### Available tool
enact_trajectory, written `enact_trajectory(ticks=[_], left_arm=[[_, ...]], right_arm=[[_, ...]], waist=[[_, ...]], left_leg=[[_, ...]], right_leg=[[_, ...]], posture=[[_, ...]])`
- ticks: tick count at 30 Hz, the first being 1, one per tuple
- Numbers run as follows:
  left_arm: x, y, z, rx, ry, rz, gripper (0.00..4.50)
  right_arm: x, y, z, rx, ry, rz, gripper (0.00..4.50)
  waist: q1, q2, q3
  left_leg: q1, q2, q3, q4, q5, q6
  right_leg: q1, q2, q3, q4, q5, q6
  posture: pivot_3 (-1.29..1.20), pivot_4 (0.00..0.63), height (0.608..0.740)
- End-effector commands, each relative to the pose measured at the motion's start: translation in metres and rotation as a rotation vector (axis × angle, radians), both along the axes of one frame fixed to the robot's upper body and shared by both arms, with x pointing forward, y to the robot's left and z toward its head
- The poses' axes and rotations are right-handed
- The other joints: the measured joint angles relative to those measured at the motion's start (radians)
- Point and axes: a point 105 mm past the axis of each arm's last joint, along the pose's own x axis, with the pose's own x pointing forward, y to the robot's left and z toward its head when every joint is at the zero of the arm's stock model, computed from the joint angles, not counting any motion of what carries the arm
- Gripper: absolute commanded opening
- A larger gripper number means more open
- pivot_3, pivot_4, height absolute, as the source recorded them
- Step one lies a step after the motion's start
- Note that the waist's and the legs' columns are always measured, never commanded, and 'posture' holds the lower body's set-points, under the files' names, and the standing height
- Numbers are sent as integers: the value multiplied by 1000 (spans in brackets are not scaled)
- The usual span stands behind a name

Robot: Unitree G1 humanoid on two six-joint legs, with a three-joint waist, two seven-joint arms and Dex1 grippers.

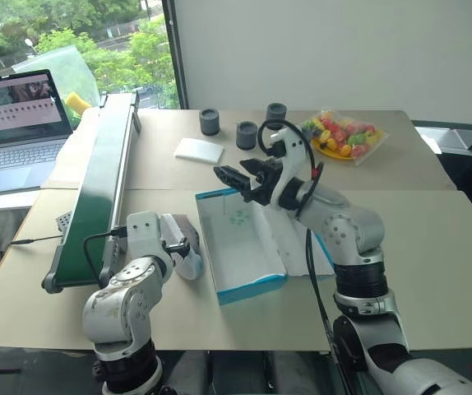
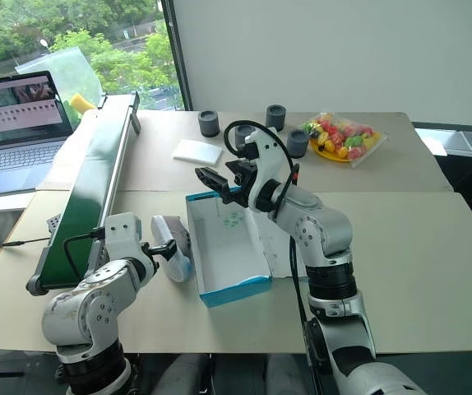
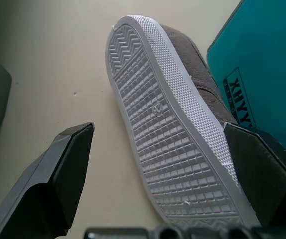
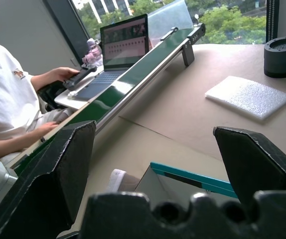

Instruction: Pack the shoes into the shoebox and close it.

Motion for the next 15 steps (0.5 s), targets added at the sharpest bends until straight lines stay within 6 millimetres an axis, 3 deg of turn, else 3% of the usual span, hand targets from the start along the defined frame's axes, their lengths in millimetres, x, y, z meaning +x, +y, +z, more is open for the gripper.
enact_trajectory(ticks=[1,6,11,15], left_arm=[[-6,-9,-38,-53,142,-3,4460],[-12,-6,-47,-84,186,20,4460],[-11,1,-37,-91,158,40,4460],[-13,0,-44,-156,198,67,4460]], right_arm=[[-5,-5,20,16,-69,0,4500],[-4,-7,22,30,-69,-14,4500],[-6,-6,21,36,-65,-14,4500],[-7,-5,21,44,-63,-14,4500]], waist=[[-1,0,-1],[-20,0,-1],[-23,0,-1],[-23,0,-1]], left_leg=[[1,0,0,0,0,0],[4,1,0,-1,0,0],[10,1,0,-2,0,0],[13,1,0,-3,0,0]], right_leg=[[1,0,0,0,0,0],[3,0,0,0,0,0],[11,1,0,-2,0,0],[14,1,0,-2,-1,1]], posture=[[0,150,740],[0,150,740],[0,150,740],[0,150,740]])
